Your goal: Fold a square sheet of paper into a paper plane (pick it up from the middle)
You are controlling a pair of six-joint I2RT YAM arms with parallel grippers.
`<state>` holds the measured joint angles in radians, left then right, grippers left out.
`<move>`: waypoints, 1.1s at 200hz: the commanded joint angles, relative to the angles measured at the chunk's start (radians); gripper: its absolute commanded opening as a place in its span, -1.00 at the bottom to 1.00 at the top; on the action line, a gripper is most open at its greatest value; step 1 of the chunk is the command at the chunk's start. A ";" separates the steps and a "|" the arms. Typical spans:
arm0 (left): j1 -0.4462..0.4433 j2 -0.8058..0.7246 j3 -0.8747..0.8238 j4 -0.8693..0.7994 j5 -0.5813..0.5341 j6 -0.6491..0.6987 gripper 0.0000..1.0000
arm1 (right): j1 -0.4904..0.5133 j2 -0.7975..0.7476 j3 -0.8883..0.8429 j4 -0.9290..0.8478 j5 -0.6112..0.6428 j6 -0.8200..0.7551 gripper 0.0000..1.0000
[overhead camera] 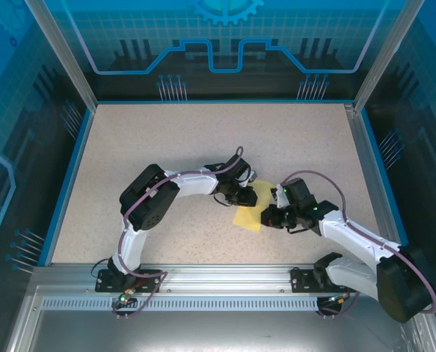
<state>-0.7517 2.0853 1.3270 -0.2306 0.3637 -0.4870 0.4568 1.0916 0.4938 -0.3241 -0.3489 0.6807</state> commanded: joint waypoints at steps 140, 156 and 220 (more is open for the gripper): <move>0.008 0.034 -0.037 -0.038 -0.025 0.062 -0.56 | -0.148 0.432 0.112 0.161 0.016 -0.129 -1.00; 0.008 0.036 -0.033 -0.038 -0.022 0.064 -0.56 | -0.152 0.434 0.109 0.134 0.050 -0.135 -0.99; 0.007 0.036 -0.008 -0.052 0.005 0.067 -0.53 | -0.153 0.316 0.076 0.046 0.134 -0.132 -0.99</move>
<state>-0.7498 2.0853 1.3243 -0.2256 0.3771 -0.4454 0.3233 1.4559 0.5880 -0.2012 -0.2794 0.5671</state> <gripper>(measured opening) 0.226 0.043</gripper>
